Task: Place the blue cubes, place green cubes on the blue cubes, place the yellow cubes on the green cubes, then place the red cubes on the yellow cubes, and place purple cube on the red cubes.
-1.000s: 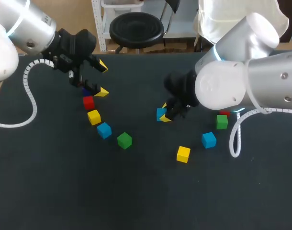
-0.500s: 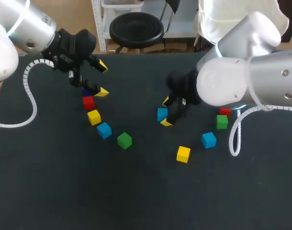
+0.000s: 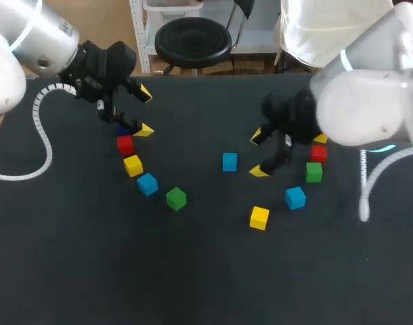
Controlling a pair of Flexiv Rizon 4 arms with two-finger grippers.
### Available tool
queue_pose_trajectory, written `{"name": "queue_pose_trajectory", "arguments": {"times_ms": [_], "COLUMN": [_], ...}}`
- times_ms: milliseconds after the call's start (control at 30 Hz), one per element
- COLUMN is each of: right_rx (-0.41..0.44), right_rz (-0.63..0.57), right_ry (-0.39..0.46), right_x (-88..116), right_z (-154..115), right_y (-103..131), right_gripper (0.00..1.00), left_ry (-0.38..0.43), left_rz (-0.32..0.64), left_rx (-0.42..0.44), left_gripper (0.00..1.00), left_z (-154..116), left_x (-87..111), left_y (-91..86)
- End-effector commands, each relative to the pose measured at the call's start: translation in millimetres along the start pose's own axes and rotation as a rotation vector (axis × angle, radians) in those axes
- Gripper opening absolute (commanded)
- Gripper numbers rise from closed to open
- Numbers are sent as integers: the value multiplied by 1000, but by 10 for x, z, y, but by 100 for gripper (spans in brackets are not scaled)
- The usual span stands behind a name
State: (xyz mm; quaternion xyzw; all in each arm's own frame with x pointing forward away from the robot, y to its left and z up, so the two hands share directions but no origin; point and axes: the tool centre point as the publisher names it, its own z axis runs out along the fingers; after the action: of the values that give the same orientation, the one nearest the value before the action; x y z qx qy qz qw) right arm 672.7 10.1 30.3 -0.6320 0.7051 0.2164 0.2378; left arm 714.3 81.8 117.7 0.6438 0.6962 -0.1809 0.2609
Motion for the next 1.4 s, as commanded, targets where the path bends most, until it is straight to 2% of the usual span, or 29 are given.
{"name": "queue_pose_trajectory", "arguments": {"times_ms": [33,167,333,500,700,933,1167,1400], "right_rx": [11,-29,-60,-29,-24,-92,-147,-159], "right_rz": [-30,-79,-114,-97,-81,-117,-94,-58], "right_ry": [-11,-1,-40,-63,-10,27,-1,-11], "right_x": [93,149,246,225,-25,-305,-330,-291], "right_z": [-324,-422,-506,-526,-403,-115,122,312], "right_y": [300,396,480,514,341,79,-134,-168], "right_gripper": [100,100,100,100,100,100,100,100], "left_ry": [2,2,2,2,2,2,2,2], "left_rz": [0,0,0,0,0,0,0,0], "left_rx": [1,1,1,1,1,1,1,1], "left_gripper": [100,100,100,100,100,100,100,100], "left_z": [-4,-4,-4,-4,-4,-4,-4,-4], "left_x": [-2,-2,-2,-2,-2,-2,-2,-2], "left_y": [1,1,1,1,1,1,1,1]}}
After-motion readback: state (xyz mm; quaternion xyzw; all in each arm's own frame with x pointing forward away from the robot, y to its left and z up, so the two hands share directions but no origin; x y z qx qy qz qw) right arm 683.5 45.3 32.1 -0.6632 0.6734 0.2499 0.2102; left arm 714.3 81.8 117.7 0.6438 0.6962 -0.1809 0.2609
